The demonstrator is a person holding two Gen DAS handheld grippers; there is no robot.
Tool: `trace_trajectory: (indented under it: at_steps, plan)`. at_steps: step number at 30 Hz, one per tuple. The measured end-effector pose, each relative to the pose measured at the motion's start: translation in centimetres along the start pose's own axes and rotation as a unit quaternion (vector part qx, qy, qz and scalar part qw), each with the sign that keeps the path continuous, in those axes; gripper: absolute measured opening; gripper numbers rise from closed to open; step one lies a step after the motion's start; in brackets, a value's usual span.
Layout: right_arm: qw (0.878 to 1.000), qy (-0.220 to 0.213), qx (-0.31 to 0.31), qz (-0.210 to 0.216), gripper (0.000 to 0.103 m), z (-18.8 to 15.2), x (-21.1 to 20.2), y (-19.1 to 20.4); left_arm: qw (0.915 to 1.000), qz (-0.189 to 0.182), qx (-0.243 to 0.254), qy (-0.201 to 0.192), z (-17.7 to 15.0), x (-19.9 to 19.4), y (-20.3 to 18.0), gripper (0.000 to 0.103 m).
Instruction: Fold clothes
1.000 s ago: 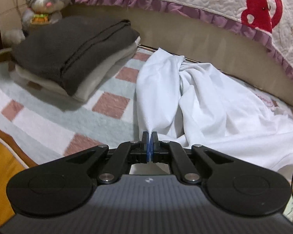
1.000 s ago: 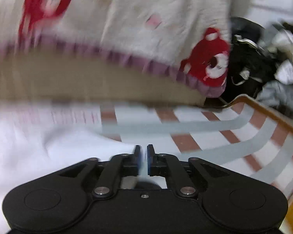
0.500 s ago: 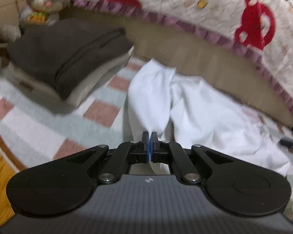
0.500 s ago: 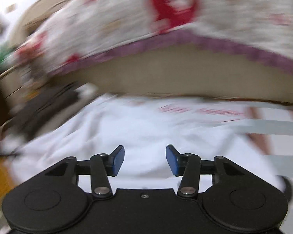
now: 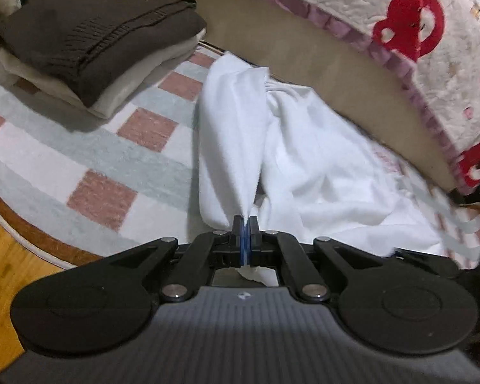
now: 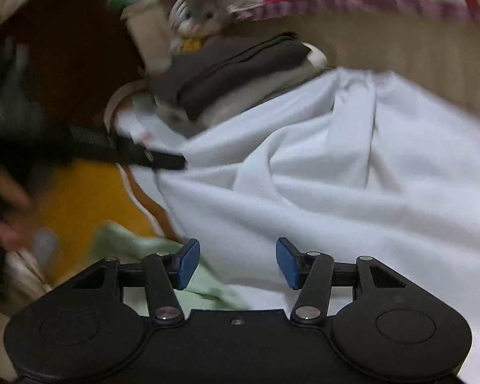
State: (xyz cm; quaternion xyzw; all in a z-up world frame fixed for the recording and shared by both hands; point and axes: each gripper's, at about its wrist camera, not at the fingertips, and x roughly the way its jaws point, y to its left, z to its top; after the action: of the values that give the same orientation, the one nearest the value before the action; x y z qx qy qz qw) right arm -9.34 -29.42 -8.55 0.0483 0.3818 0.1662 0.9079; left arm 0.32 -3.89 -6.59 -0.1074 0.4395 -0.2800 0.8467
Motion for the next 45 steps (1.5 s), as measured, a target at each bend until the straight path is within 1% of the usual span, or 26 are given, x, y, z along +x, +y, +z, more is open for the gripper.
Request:
trace_trajectory:
  at_steps: [1, 3, 4, 8, 9, 10, 11, 14, 17, 18, 19, 21, 26, 28, 30, 32, 33, 34, 35, 36, 37, 38, 39, 42, 43, 45]
  plan:
    - [1.000, 0.000, -0.025, -0.012, 0.060, 0.1, 0.3, 0.8, 0.9999, -0.013, -0.009, -0.003, 0.1, -0.1, 0.2, 0.001]
    - [0.998, -0.005, -0.057, 0.009, 0.063, 0.4, 0.7, 1.6, 0.9989, -0.038, -0.025, -0.010, 0.2, -0.2, 0.4, 0.001]
    - [0.997, -0.009, -0.071, 0.019, 0.068, 0.6, 0.9, 2.1, 0.9988, -0.042, -0.020, -0.013, 0.2, -0.3, 0.1, 0.001]
    - [0.989, -0.035, -0.136, -0.048, 0.068, 0.9, 2.4, 3.8, 0.9984, -0.053, 0.002, -0.021, 0.4, -0.7, -1.2, 0.001]
    - [0.987, -0.043, -0.143, -0.064, 0.052, 1.0, 2.6, 3.8, 0.9984, -0.052, 0.009, -0.020, 0.5, -0.8, -1.6, 0.001]
    - [0.988, -0.049, -0.136, -0.058, 0.014, 1.2, 2.3, 3.2, 0.9987, -0.043, 0.022, -0.017, 0.5, -0.8, -2.0, 0.001]
    - [0.992, -0.052, -0.110, -0.044, 0.003, 1.3, 1.7, 2.3, 0.9987, -0.033, 0.035, -0.014, 0.6, -0.9, -2.3, 0.001]
    - [0.998, -0.058, -0.037, 0.002, 0.004, 1.2, 0.0, -0.1, 0.9982, -0.008, 0.058, -0.017, 0.8, -1.3, -2.6, 0.004]
    - [0.999, -0.042, 0.007, 0.030, 0.004, -0.2, -0.5, -1.4, 0.9987, -0.008, 0.036, -0.035, 1.9, -1.4, -1.8, 0.009]
    - [0.999, -0.036, 0.016, 0.034, 0.005, -0.5, -0.1, -1.8, 0.9988, -0.011, 0.031, -0.037, 2.5, -0.9, -1.4, 0.015]
    - [0.998, -0.029, 0.027, 0.040, 0.005, -0.9, 0.1, -2.1, 0.9988, -0.015, 0.027, -0.038, 3.2, -0.4, -1.1, 0.025]
    - [0.998, -0.020, 0.036, 0.044, 0.005, -1.3, 0.6, -2.5, 0.9992, -0.013, 0.030, -0.024, 4.5, 1.8, -0.7, 0.032]
    - [0.997, -0.027, 0.034, 0.058, 0.005, -1.8, 0.9, -2.5, 0.9983, 0.014, 0.056, 0.006, 7.7, 8.2, -0.9, 0.035]
    - [0.997, -0.028, 0.037, 0.061, 0.005, -2.1, 0.6, -2.5, 0.9967, 0.027, 0.074, 0.016, 8.8, 10.6, -1.2, 0.050]
    - [0.997, -0.029, 0.042, 0.064, 0.005, -2.2, 0.5, -2.8, 0.9951, 0.039, 0.090, 0.015, 9.2, 12.3, -1.6, 0.051]
    - [0.996, -0.030, 0.051, 0.071, 0.005, -1.9, 0.7, -3.0, 0.9962, 0.025, 0.078, 0.029, 9.6, 13.9, -1.4, 0.053]
    - [0.995, -0.030, 0.056, 0.076, 0.005, -1.8, 0.8, -3.2, 0.9969, 0.009, 0.065, 0.043, 9.8, 14.8, -1.0, 0.051]
    - [0.994, -0.030, 0.062, 0.081, 0.005, -1.7, 0.8, -3.3, 0.9969, -0.004, 0.057, 0.055, 9.8, 15.5, -0.8, 0.031]
    - [0.994, -0.031, 0.067, 0.085, 0.005, -1.8, 0.8, -3.5, 0.9954, 0.001, 0.070, 0.065, 9.7, 15.9, -1.1, 0.003]
    - [0.993, -0.031, 0.071, 0.090, 0.005, -1.8, 0.9, -3.7, 0.9899, 0.044, 0.115, 0.070, 9.4, 16.1, -2.1, 0.002]
    - [0.992, -0.032, 0.076, 0.094, 0.005, -1.9, 0.9, -3.8, 0.9742, 0.107, 0.194, 0.041, 8.6, 15.2, -4.0, 0.002]
    - [0.991, -0.032, 0.081, 0.098, 0.005, -1.9, 0.9, -4.0, 0.9492, 0.164, 0.268, 0.010, 7.8, 14.3, -5.8, 0.002]
    - [0.990, -0.034, 0.088, 0.102, 0.005, -1.9, 0.8, -4.2, 0.9359, 0.172, 0.305, -0.036, 7.0, 12.4, -7.2, 0.002]
    - [0.986, -0.044, 0.107, 0.117, 0.005, -1.9, 0.3, -4.8, 0.9396, 0.183, 0.265, -0.115, 6.1, 6.1, -8.3, 0.002]
    - [0.984, -0.050, 0.116, 0.124, 0.006, -1.8, 0.1, -5.0, 0.9367, 0.194, 0.255, -0.141, 5.6, 4.0, -8.4, 0.002]
    - [0.975, -0.064, 0.152, 0.147, 0.007, -1.5, -0.5, -5.5, 0.9245, 0.228, 0.247, -0.179, 4.6, 0.2, -8.2, 0.003]
